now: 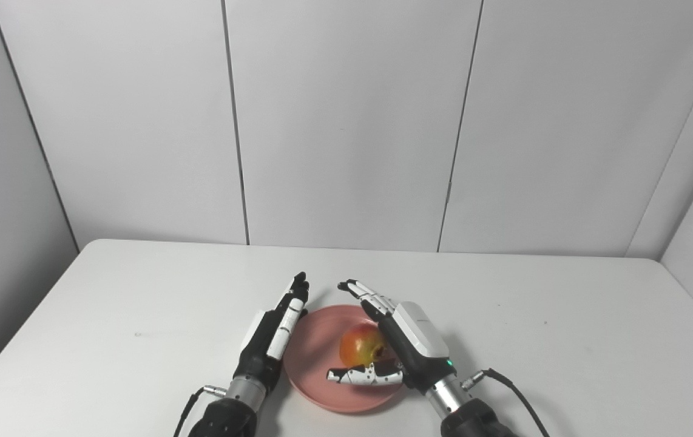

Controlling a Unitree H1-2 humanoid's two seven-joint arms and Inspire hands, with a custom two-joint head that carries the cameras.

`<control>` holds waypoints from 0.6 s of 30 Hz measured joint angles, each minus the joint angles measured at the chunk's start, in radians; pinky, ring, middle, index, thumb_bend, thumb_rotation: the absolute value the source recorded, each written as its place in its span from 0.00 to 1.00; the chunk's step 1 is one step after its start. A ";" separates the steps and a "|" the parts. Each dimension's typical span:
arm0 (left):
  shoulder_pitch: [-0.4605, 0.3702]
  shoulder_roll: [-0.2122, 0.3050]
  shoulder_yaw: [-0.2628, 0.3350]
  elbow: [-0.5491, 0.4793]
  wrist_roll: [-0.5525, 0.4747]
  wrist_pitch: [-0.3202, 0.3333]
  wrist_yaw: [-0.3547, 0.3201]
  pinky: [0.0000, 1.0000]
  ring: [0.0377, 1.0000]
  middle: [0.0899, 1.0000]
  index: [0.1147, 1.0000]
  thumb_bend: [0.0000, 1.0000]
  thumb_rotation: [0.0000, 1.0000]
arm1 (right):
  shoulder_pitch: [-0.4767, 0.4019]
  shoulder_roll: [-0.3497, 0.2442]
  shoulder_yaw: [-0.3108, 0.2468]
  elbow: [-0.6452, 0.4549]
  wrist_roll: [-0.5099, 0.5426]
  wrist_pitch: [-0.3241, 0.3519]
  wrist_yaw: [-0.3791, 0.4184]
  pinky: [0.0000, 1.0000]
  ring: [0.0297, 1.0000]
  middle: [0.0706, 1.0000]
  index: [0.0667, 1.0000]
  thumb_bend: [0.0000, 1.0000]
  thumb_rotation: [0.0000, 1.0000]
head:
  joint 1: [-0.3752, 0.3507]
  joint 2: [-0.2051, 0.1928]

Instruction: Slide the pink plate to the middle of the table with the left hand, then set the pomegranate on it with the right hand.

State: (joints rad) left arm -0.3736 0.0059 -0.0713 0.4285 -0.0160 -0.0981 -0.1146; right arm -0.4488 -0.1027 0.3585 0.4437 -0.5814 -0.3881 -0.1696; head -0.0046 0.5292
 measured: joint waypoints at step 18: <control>0.004 -0.004 0.001 -0.008 -0.001 0.005 0.001 0.94 0.98 1.00 0.99 0.51 1.00 | 0.053 -0.010 -0.116 -0.107 0.103 0.000 0.005 0.90 0.96 1.00 0.99 0.61 0.72 | 0.003 0.005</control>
State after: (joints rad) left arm -0.3699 0.0022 -0.0706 0.4200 -0.0172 -0.0928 -0.1135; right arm -0.3959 -0.1132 0.2425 0.3363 -0.4779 -0.3885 -0.1641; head -0.0015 0.5338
